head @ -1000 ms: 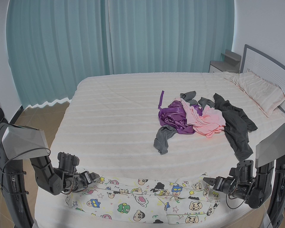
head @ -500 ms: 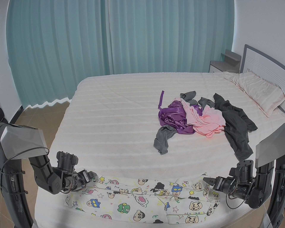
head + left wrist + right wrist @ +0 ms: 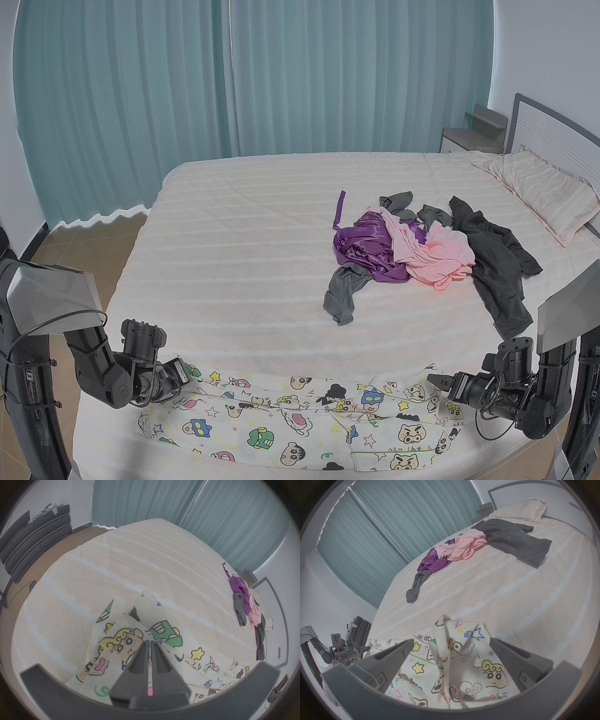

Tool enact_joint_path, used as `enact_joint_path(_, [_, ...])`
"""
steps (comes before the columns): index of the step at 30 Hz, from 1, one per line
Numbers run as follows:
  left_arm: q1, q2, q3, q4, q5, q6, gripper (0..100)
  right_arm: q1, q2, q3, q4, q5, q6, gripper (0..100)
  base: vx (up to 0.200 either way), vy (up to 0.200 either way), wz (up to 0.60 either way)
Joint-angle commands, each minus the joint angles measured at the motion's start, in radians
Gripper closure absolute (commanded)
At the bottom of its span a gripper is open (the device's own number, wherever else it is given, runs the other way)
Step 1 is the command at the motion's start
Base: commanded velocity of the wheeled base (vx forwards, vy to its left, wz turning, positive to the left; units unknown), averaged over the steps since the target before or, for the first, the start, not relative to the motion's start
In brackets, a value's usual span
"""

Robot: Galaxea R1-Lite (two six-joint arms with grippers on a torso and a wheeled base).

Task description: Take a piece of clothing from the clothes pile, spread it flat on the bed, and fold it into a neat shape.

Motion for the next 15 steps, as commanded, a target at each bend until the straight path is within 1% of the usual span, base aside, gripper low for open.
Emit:
enact_joint_path(1, [0.001, -0.019, 0.005, 0.000, 0.000, -0.001, 100, 0.003, 0.004, 0.000, -0.016, 0.000, 0.000, 0, 0.000, 0.000, 0.00])
enact_joint_path(5, [0.006, -0.052, 0.011, 0.000, 0.000, -0.001, 100, 0.006, 0.000, 0.000, -0.016, -0.001, 0.000, 0, 0.000, 0.000, 0.00])
enact_joint_path(9, [0.052, -0.112, 0.013, 0.000, -0.008, 0.003, 100, 0.006, -0.002, 0.000, -0.016, -0.003, 0.000, 0, 0.000, 0.000, 0.00])
enact_joint_path(11, [0.078, -0.130, 0.010, 0.000, -0.019, 0.020, 100, 0.006, -0.002, 0.000, -0.016, -0.003, 0.000, 0, 0.000, 0.000, 0.00])
enact_joint_path(13, [0.115, -0.142, 0.010, -0.001, -0.054, 0.065, 100, 0.006, -0.002, 0.000, -0.016, -0.003, 0.000, 0, 0.000, 0.000, 0.00])
enact_joint_path(15, [0.152, -0.158, 0.017, 0.000, -0.124, 0.128, 100, 0.006, -0.002, 0.000, -0.016, -0.003, 0.000, 0, 0.000, 0.000, 0.00])
